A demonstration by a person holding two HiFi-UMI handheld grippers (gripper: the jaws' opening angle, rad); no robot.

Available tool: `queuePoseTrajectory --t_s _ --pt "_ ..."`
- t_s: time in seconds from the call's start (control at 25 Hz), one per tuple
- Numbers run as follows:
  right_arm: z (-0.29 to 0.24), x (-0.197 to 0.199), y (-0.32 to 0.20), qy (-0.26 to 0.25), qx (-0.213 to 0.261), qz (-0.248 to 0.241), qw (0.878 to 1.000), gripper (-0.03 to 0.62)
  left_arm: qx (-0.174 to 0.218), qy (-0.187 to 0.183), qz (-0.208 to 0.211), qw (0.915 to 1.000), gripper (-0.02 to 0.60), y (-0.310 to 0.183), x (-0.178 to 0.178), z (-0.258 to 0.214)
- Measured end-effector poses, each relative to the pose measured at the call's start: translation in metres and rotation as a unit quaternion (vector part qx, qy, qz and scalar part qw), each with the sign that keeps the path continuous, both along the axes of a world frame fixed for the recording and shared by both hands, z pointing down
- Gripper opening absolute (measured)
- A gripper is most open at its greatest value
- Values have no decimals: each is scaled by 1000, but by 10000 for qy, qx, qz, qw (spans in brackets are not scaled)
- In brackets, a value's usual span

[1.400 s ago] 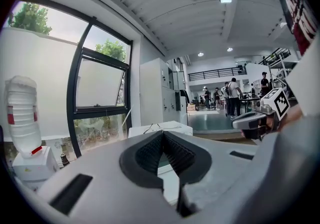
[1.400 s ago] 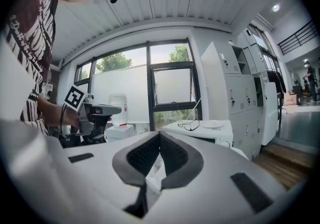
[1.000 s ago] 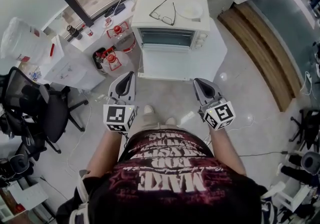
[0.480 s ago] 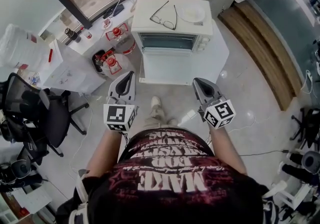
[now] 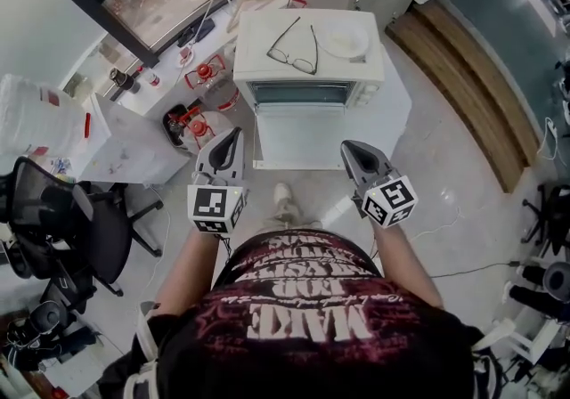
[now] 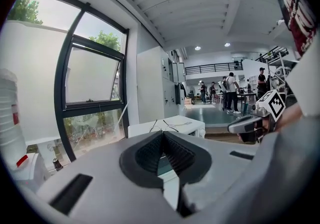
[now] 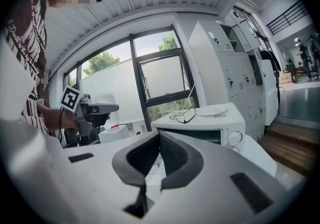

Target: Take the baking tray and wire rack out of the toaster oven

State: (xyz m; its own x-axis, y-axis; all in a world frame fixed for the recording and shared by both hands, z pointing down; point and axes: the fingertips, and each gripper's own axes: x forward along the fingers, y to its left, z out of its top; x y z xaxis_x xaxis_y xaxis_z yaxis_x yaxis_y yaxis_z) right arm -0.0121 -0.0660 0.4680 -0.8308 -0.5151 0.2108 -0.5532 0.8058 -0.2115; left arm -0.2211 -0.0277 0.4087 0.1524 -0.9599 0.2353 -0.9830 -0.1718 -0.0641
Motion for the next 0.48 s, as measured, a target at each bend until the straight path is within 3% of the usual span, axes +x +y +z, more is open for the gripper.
queuePoseTrajectory --t_s 0.48 --pt "31 -31 -58 65 -335 282 9990 2 -104 33 369 9993 6 -84 -21 22"
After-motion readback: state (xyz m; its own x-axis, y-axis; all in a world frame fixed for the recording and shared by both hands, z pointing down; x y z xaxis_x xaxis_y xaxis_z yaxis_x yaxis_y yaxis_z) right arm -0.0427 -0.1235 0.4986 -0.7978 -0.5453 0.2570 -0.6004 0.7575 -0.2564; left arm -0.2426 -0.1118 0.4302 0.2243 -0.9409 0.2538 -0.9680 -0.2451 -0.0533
